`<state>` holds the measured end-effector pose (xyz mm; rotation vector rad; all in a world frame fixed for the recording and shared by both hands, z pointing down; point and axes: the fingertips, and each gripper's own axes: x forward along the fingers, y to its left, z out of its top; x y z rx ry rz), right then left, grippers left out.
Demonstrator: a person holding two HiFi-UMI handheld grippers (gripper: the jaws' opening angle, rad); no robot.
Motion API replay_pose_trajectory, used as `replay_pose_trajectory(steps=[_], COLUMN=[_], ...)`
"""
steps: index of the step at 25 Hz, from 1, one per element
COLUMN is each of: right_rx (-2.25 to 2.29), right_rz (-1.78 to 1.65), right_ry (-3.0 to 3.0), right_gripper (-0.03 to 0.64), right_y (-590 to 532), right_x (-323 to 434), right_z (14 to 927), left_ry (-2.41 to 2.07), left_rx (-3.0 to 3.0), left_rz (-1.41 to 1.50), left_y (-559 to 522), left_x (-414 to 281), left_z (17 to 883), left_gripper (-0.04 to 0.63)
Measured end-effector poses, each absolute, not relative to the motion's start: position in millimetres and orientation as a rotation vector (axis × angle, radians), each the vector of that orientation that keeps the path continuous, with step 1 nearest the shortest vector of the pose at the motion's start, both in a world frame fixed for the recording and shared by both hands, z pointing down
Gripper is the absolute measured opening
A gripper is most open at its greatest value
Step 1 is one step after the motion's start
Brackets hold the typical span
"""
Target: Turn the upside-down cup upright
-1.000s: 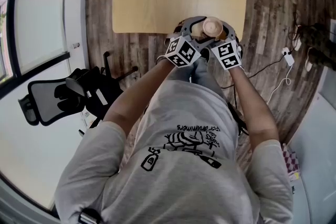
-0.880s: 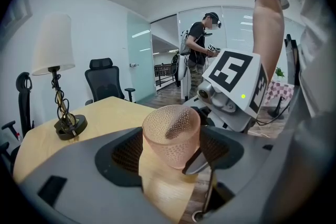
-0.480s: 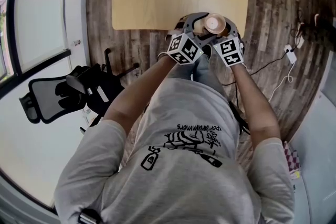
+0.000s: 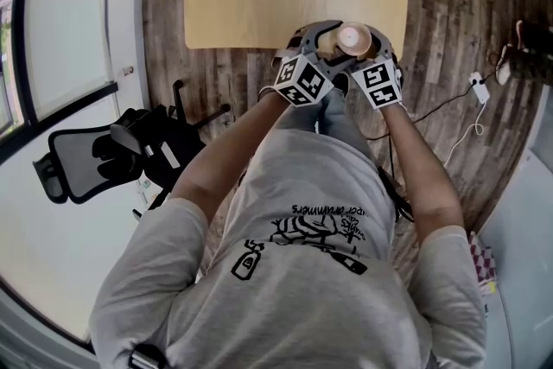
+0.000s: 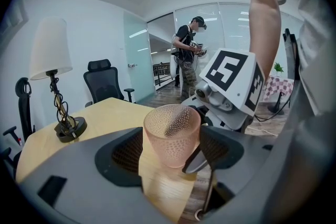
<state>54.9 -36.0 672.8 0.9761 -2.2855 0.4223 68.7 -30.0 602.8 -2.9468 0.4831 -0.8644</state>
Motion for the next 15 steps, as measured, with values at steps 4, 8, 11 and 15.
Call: replay_pose_trajectory(steps=[4,8,11,15], right_rx=[0.983,0.983,0.998,1.008], right_rz=[0.415,0.388,0.367,0.334], right_ry=[-2.297,-2.324,-2.353,-2.393], right_gripper=[0.344,0.349,0.359,0.364], right_y=[-37,-35,-35,-35], right_x=[58,57,58,57], right_z=[670,660,648,623], left_ry=[0.494,0.495,0.516,0.573], left_rx=[-2.970,-2.990,-3.003,-3.053], left_rz=[-0.857,-0.825,-0.794,-0.711], left_y=[-31,-29,-30,-29], left_x=[66,62,59,51], left_z=[604,598,591,568], left_gripper=[0.341,0.342,0.344,0.345])
